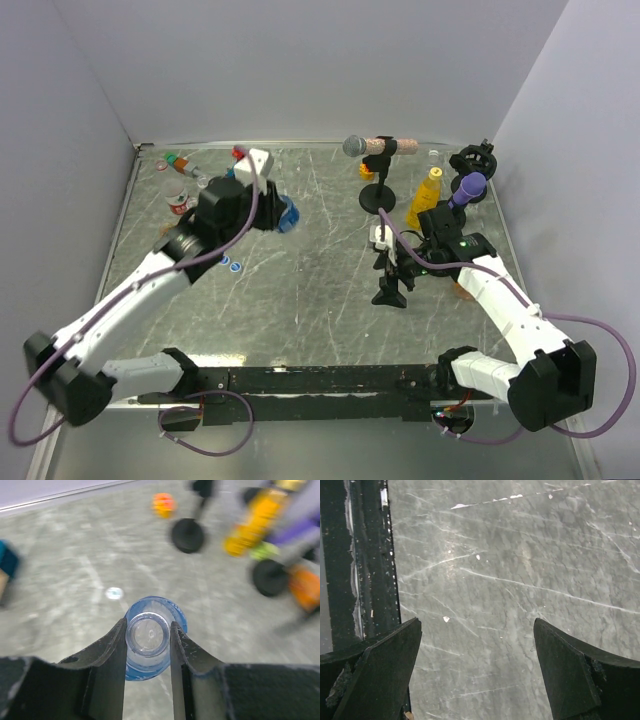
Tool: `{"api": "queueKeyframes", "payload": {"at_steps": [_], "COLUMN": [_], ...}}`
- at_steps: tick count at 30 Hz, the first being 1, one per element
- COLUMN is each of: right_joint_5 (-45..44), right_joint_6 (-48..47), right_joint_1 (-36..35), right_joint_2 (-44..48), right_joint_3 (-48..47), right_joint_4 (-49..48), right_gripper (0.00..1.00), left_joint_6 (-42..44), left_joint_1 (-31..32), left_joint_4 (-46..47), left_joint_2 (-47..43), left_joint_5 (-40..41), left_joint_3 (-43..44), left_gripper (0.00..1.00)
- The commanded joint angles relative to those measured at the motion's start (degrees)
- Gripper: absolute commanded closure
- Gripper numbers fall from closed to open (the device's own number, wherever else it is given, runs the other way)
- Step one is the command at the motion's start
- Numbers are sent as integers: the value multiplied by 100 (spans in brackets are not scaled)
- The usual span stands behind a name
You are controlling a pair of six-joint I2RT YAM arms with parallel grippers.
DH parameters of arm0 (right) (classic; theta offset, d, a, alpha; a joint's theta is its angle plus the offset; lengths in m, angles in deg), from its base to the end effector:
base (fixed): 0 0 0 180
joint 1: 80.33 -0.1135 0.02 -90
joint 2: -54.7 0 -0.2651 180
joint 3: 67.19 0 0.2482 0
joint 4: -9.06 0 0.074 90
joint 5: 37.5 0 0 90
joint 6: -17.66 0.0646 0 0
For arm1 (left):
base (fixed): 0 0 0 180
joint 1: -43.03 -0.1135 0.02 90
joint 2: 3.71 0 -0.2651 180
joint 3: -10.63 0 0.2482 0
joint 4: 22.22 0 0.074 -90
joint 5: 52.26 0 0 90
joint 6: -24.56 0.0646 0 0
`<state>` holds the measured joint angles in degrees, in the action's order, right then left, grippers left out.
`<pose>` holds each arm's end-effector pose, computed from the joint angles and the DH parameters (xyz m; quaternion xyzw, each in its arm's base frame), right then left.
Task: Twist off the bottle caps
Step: Place the bottle without the bottle cap at the center of the board.
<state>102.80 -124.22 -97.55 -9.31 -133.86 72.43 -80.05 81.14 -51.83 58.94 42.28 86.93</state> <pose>0.1841 0.1091 0.2628 -0.5852 0.6604 0.3243 0.3410 0.2175 -0.1641 0.3695 0.1391 0.7859 -0.2388 0.5531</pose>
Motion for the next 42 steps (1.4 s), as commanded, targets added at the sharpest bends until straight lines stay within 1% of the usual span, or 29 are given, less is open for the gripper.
{"api": "queueKeyframes", "payload": {"at_steps": [1, 7, 12, 17, 22, 25, 37, 42], "right_joint_5": [-152, -284, -284, -302, -346, -381, -442, -442], "right_joint_6": [116, 187, 196, 196, 178, 178, 187, 187], "right_joint_1": [25, -1, -10, -10, -28, -37, -54, -54], "right_joint_2": [-42, -15, -33, -42, -94, -121, -208, -235], "right_joint_3": [65, 109, 118, 127, 127, 118, 118, 109], "right_joint_4": [-271, -368, -368, -377, -377, -368, -360, -360], "right_gripper": [1, 1, 1, 1, 1, 1, 1, 1], "left_joint_6": [222, 442, 547, 486, 433, 398, 310, 248], "left_joint_1": [-259, -769, -1024, -1209, -1253, -1253, -1253, -1253], "left_joint_4": [-565, -425, -697, -829, -803, -768, -346, -240], "left_joint_2": [948, 2407, 3559, 4272, 4633, 4686, 4712, 4721], "left_joint_5": [1197, 1375, 1322, 1164, 988, 944, 856, 803], "left_joint_3": [922, 2021, 3119, 3701, 4043, 4123, 3877, 3798], "left_gripper": [99, 99, 99, 99, 99, 99, 99, 97]}}
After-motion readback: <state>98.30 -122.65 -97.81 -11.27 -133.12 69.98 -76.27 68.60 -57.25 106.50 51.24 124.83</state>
